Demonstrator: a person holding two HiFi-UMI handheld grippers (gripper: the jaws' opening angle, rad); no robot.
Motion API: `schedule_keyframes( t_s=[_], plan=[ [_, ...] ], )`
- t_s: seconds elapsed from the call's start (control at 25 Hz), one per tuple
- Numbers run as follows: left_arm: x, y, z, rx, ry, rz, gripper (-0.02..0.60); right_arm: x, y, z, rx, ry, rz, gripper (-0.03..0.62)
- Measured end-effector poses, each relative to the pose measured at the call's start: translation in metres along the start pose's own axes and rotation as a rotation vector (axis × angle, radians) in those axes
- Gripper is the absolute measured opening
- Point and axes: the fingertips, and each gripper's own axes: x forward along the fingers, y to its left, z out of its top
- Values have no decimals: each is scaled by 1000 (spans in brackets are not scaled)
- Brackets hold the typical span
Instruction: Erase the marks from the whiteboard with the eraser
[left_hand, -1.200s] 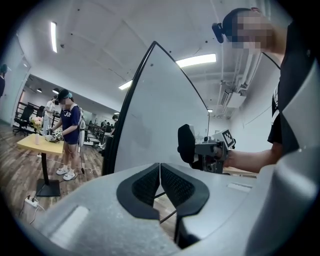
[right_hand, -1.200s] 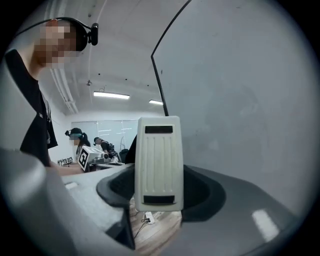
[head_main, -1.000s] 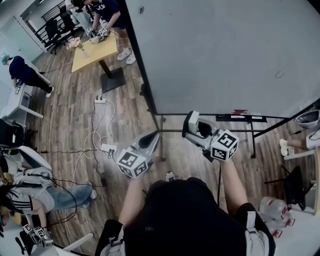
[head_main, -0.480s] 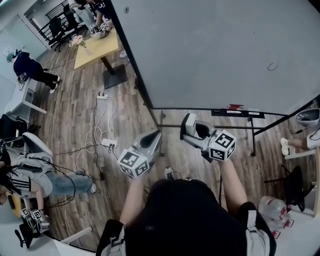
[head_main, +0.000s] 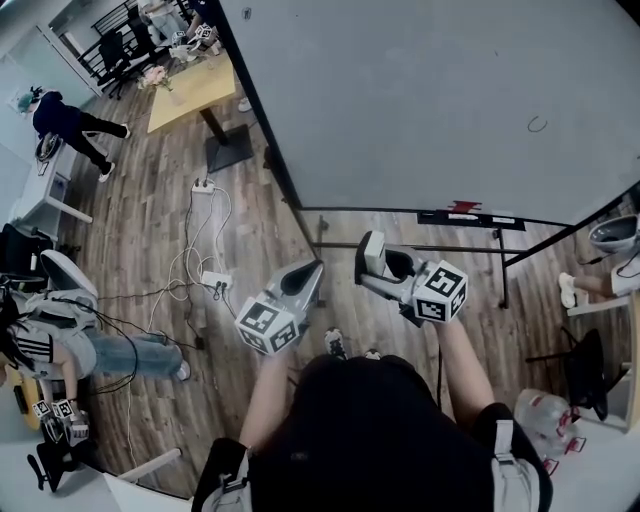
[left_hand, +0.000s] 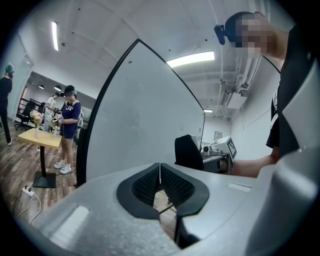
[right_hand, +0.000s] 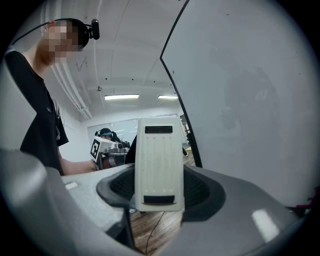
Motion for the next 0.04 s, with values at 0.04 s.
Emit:
schedule_keyframes(
  t_s=[0.04],
  plan=[
    [0, -2, 0, 1, 0, -2, 15, -1, 2, -1, -1, 2, 5, 259]
  ],
)
